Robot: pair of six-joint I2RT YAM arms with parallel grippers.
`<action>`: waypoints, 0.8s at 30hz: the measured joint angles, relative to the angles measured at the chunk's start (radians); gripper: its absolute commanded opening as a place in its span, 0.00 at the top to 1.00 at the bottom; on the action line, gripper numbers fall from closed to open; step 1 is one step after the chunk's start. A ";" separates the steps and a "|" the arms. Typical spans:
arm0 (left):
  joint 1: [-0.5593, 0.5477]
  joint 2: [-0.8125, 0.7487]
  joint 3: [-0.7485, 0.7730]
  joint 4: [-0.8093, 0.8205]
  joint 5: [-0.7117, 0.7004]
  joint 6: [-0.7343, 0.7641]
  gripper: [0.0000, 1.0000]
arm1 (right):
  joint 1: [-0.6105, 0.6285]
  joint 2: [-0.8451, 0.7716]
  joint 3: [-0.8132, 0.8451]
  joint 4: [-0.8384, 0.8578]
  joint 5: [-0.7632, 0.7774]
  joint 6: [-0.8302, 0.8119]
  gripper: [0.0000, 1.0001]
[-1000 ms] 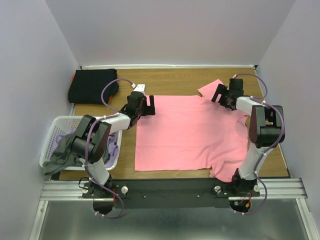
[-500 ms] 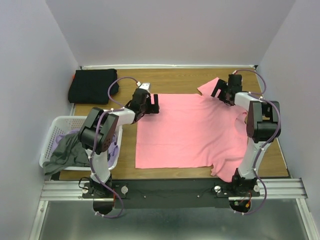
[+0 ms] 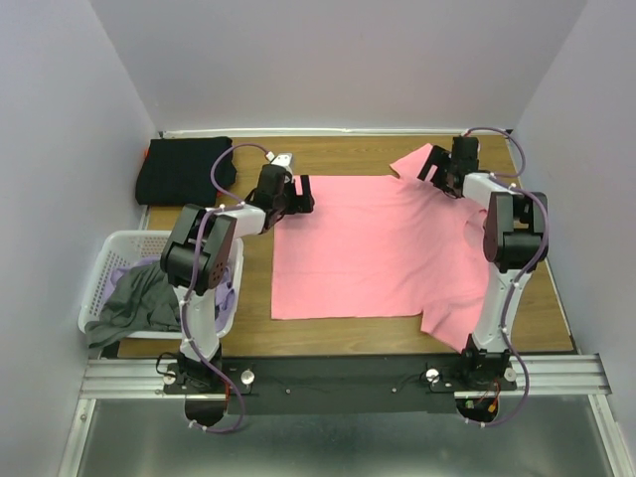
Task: Fold and stack the t-shirts
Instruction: Flatten the tshirt out
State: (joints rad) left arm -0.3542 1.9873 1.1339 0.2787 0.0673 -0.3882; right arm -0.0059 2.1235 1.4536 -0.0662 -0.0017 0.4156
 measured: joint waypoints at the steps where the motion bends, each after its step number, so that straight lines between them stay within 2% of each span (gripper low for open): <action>1: 0.002 0.007 0.010 0.000 0.003 0.001 0.02 | 0.000 0.016 0.022 0.000 -0.008 0.001 0.00; 11: 0.019 0.031 0.074 -0.064 0.008 0.022 0.02 | -0.003 0.089 0.147 -0.042 -0.090 -0.013 0.00; 16: 0.004 -0.002 0.070 -0.129 -0.089 0.046 0.02 | -0.003 0.080 0.150 -0.068 -0.129 -0.036 0.00; 20: -0.044 -0.108 0.012 -0.158 -0.182 0.048 0.02 | -0.002 0.000 0.079 -0.087 -0.127 -0.050 0.00; 24: -0.097 -0.185 -0.048 -0.149 -0.211 0.039 0.02 | -0.002 -0.125 -0.010 -0.093 -0.126 -0.051 0.00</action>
State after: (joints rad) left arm -0.4511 1.8027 1.0859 0.1299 -0.1436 -0.3492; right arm -0.0082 1.9984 1.4441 -0.1596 -0.1280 0.3645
